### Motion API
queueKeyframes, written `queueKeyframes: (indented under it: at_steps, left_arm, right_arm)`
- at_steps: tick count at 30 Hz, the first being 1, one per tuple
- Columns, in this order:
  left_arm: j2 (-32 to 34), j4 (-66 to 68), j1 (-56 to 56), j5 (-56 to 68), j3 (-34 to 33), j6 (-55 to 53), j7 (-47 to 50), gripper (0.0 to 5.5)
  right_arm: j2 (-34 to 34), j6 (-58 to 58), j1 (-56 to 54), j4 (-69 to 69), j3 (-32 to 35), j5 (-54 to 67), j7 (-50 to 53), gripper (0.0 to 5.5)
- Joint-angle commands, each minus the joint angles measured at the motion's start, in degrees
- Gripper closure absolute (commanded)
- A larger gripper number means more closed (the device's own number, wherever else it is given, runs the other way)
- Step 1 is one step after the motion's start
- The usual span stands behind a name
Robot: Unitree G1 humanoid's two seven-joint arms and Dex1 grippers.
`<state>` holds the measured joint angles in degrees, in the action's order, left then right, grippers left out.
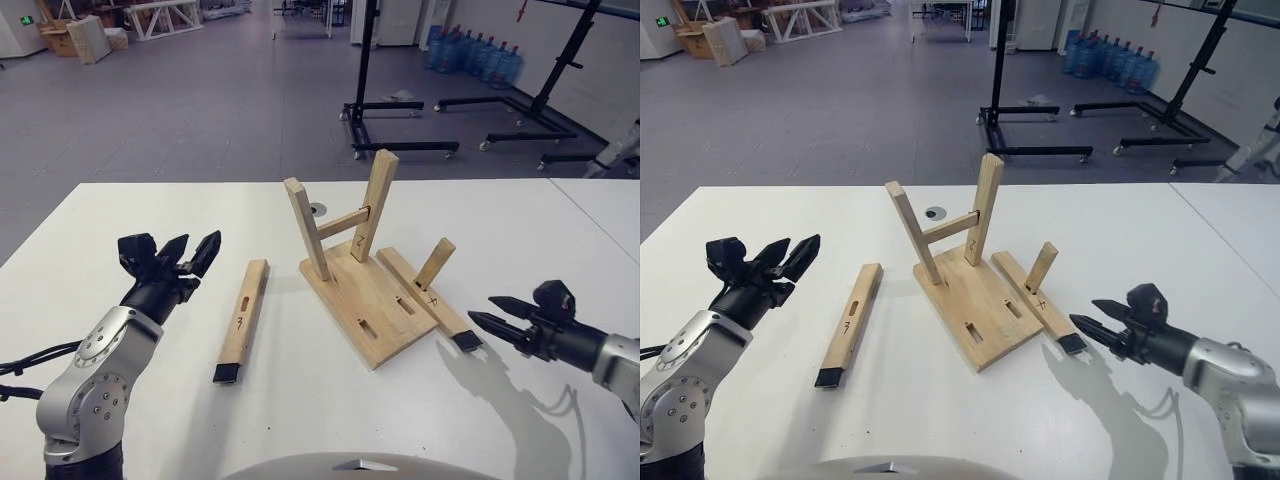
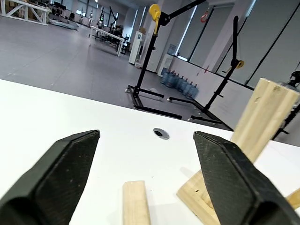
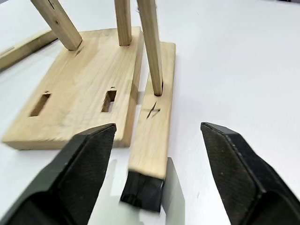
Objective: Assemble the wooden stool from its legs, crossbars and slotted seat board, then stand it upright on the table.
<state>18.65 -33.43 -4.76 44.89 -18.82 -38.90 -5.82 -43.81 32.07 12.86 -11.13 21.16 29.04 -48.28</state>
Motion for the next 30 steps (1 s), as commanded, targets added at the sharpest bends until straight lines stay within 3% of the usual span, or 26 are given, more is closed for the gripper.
queueKeyframes:
  at_steps: [1, 22, 30]
  left_arm:
    - [-0.2, 0.4, 0.6, 0.2, -0.1, -0.2, 0.6, 1.63]
    - [-1.3, 1.8, 2.1, -2.5, 2.7, 1.2, 0.4, 1.63]
    - [-1.4, 2.3, 2.2, -2.8, 2.4, 1.6, -0.4, 1.61]
  right_arm:
    - [-0.3, -0.7, -1.2, 0.0, -2.9, -1.8, -0.1, 1.97]
    - [5.8, -8.3, -3.4, 10.3, -15.1, -14.0, 6.3, 1.97]
    - [5.3, -11.3, -3.0, 13.5, -14.3, -14.8, 6.8, 3.28]
